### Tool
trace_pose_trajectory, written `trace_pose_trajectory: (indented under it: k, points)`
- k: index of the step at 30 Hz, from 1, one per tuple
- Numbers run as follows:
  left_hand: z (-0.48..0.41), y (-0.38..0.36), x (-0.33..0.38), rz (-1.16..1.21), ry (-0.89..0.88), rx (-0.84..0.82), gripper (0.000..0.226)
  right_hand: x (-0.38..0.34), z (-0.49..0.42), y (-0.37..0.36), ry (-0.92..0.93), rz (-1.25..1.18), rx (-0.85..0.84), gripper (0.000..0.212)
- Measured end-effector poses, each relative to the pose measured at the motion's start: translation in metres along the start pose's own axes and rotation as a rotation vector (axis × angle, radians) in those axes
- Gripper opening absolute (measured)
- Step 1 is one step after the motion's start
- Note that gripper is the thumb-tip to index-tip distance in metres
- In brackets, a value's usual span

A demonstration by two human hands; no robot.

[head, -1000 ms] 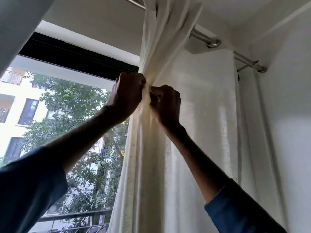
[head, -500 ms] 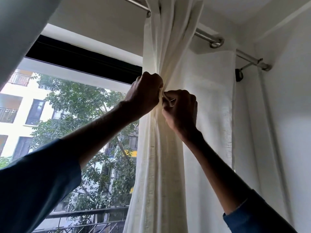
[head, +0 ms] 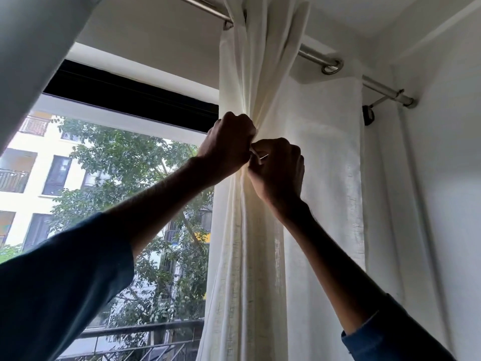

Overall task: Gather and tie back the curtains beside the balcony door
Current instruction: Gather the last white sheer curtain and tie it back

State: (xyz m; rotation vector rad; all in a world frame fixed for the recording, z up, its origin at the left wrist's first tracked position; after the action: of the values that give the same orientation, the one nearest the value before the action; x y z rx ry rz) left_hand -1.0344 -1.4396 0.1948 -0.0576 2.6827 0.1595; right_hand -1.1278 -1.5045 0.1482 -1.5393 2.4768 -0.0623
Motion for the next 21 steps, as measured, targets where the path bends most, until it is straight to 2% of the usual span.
trace_pose_trajectory:
  k: [2,4,7,12,15,17,19,20,21]
  points:
    - [-0.003,0.000,-0.002,0.081,0.055,0.019,0.020,0.001,0.000,-0.002,0.001,0.037,0.023,0.023]
    - [-0.004,-0.001,-0.003,0.180,0.165,0.034,0.016,-0.001,0.002,-0.003,0.008,0.050,0.043,0.018]
    - [-0.003,0.001,0.000,0.269,0.302,0.114,0.021,-0.005,0.009,-0.002,0.045,0.016,0.090,0.010]
    - [-0.011,-0.002,-0.003,0.263,0.510,0.104,0.062,-0.005,0.018,-0.002,0.153,0.044,0.078,0.010]
    - [-0.013,0.000,-0.010,0.298,0.563,0.068,0.041,0.002,0.017,-0.001,0.177,-0.017,-0.062,0.024]
    - [-0.014,-0.001,-0.013,0.344,0.531,0.048,0.025,0.014,0.015,0.002,0.115,-0.140,-0.109,0.028]
    - [-0.014,-0.003,-0.015,0.374,0.534,0.044,0.019,0.036,0.011,0.006,0.054,-0.212,-0.041,0.023]
    - [-0.014,-0.004,-0.016,0.380,0.546,0.040,0.018,0.050,0.006,0.008,0.024,-0.165,0.010,0.026]
    - [-0.015,-0.004,-0.017,0.384,0.565,0.026,0.017,0.066,-0.001,0.010,-0.031,-0.070,0.033,0.038]
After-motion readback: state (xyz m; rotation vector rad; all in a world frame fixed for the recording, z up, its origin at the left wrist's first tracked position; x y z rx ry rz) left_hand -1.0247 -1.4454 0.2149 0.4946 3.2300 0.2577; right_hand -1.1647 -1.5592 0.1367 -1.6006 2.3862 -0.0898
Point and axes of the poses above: each hand's wrist, its own z-axis away from the middle knuckle, its own y-axis out of the back of the hand, x = y × z, the point moved 2 cm from there along -z, towards the middle knuckle, and after that the axes turned 8 degrees about -y, right-handed, at the moved point
